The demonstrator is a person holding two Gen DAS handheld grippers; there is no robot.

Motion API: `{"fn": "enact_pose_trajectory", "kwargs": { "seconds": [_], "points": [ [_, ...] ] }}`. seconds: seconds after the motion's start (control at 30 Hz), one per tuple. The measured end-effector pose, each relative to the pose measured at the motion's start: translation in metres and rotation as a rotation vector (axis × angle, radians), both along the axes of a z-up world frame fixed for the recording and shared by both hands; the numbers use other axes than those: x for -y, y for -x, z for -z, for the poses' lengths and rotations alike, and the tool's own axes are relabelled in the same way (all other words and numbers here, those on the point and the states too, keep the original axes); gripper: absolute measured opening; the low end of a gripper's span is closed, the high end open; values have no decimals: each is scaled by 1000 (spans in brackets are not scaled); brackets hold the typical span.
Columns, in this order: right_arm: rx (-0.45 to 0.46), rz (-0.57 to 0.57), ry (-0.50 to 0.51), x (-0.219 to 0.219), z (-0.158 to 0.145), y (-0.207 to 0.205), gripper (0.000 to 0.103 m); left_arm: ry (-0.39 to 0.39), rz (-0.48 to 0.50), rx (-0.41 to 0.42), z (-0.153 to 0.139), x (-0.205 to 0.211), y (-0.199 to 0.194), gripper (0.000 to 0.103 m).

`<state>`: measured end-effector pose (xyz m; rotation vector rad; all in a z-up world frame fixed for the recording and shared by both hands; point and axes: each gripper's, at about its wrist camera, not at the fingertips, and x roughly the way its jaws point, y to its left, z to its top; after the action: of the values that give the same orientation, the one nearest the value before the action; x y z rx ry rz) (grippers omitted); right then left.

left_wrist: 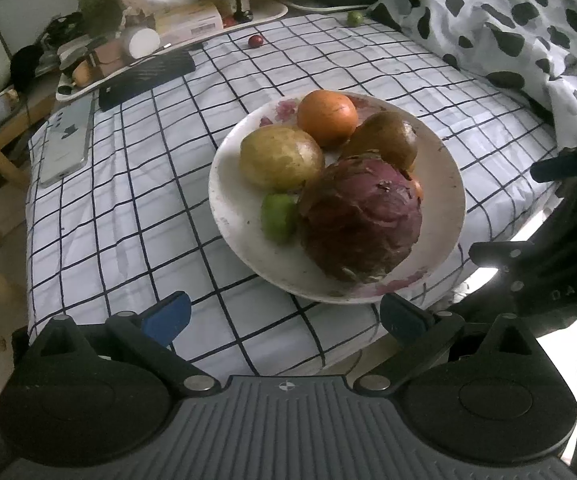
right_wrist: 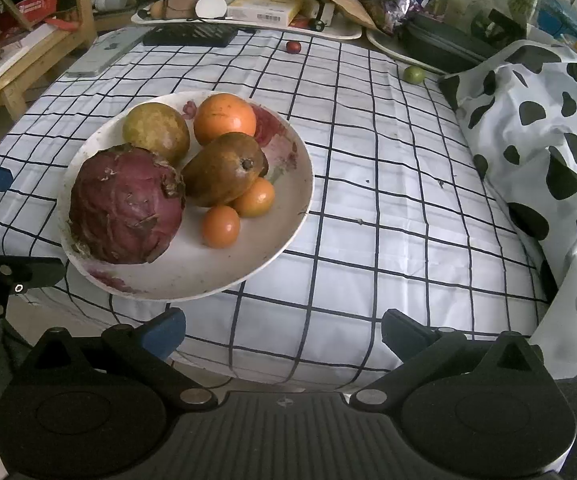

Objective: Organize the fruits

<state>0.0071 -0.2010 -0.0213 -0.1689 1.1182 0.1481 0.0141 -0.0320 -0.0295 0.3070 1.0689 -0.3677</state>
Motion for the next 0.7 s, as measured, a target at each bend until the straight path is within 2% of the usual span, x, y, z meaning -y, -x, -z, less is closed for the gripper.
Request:
{"fn": "enact_pose_trajectory", "kwargs": {
  "seconds": [0.7],
  "points": [
    [2,-3,10,0,2,-1,103,-16,-11,2,2,1,-1,103]
  ]
}}
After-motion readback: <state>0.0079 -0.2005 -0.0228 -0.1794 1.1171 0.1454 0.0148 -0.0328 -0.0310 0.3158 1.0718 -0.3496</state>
